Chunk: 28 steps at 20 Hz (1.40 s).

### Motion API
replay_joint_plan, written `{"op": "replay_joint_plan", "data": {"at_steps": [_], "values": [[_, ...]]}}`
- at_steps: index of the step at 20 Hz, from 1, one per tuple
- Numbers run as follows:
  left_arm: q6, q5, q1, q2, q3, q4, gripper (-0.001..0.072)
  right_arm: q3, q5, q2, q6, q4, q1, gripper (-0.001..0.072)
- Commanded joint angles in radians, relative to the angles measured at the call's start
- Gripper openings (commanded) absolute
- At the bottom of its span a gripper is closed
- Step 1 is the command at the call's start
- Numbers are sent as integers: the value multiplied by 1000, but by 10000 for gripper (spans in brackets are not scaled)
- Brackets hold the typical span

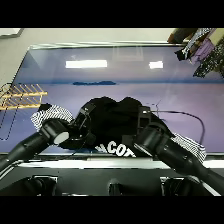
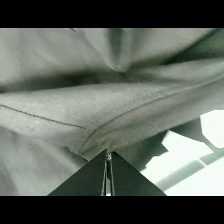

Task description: Fold the clothes and pants, and hang the long-sleeved shirts on hangers.

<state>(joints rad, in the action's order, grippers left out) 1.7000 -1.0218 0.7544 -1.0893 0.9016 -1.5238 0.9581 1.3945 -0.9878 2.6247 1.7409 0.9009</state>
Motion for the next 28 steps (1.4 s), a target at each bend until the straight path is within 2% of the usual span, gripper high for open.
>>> {"op": "replay_joint_plan", "data": {"at_steps": [1,3,6,8,11,15,17,22,25,26,27,28], "values": [[-62,-287,0,53,72,282,19,23,154,110,5,-72,0,28],[-27,-335,7,58,71,381,19,27,200,163,6,-75,0,28],[77,-217,15,53,71,394,19,27,195,144,6,-4,0,28],[116,-143,7,37,71,394,19,27,156,87,17,81,0,29],[134,-64,-1,-20,71,367,19,27,6,-25,37,121,-1,29],[134,11,-56,-111,71,358,19,27,-163,-156,153,134,-1,29],[134,27,-97,-131,71,333,19,27,-169,-189,172,135,-1,35],[133,31,-173,-140,71,234,19,27,-59,-179,161,148,-1,36],[133,87,-167,-151,71,233,19,27,-137,-182,168,142,-1,37],[133,102,-163,-157,71,233,19,27,-165,-183,178,140,-1,56],[133,112,-160,-162,71,233,19,27,-171,-185,195,137,-1,114],[134,118,-160,-167,71,233,19,27,-164,-187,200,127,-1,240]]}}
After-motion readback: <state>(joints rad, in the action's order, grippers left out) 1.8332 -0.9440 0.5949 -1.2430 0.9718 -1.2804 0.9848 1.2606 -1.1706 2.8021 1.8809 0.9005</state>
